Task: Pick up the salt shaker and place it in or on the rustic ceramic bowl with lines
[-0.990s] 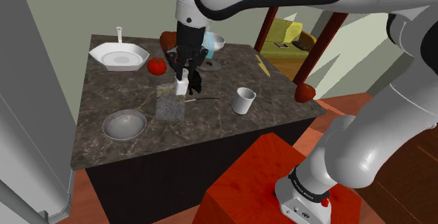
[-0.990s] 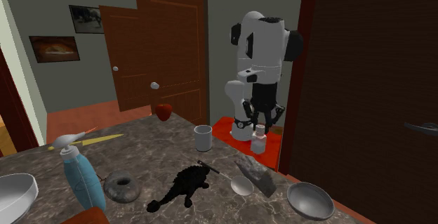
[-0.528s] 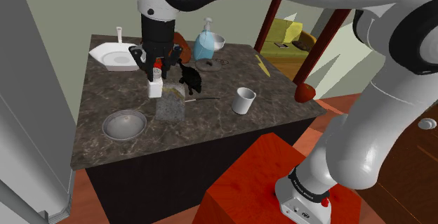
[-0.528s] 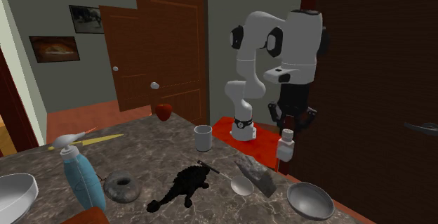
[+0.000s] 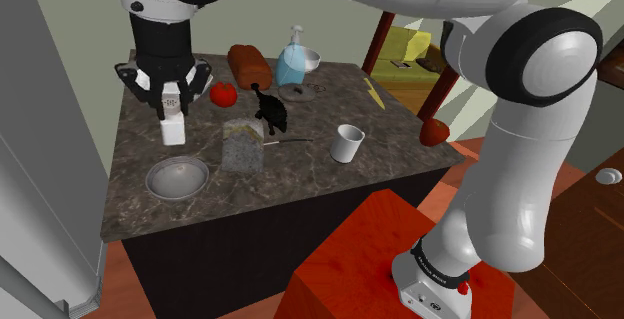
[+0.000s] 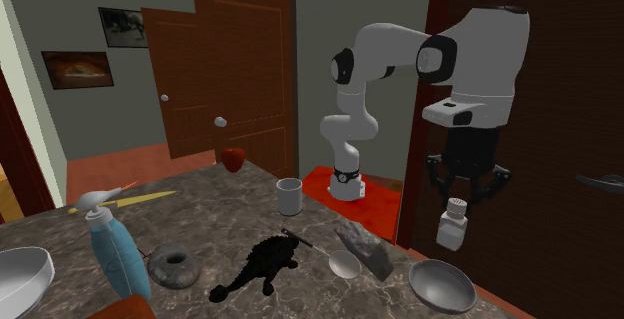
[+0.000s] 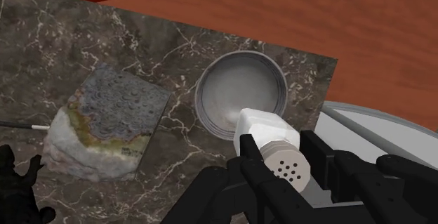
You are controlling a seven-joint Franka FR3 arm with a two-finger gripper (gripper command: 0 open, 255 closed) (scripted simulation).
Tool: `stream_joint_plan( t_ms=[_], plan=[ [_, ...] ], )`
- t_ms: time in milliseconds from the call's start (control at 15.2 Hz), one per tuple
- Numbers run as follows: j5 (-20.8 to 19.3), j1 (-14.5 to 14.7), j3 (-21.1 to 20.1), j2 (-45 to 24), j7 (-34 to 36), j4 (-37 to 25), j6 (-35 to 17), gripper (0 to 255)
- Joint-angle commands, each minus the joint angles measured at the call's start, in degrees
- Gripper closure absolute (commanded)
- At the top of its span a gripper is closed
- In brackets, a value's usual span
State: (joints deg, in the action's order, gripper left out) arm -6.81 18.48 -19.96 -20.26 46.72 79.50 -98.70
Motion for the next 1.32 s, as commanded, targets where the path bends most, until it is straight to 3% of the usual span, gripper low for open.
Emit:
stream_joint_plan(
  t_ms=[0, 1254],
  plan=[
    [-0.16, 0.04, 0.05, -0.42, 0.18, 0.92, -1.34, 255],
    [-0.95, -0.43, 0.53, -1.91, 0.87, 12.11, -13.89, 255]
  ],
)
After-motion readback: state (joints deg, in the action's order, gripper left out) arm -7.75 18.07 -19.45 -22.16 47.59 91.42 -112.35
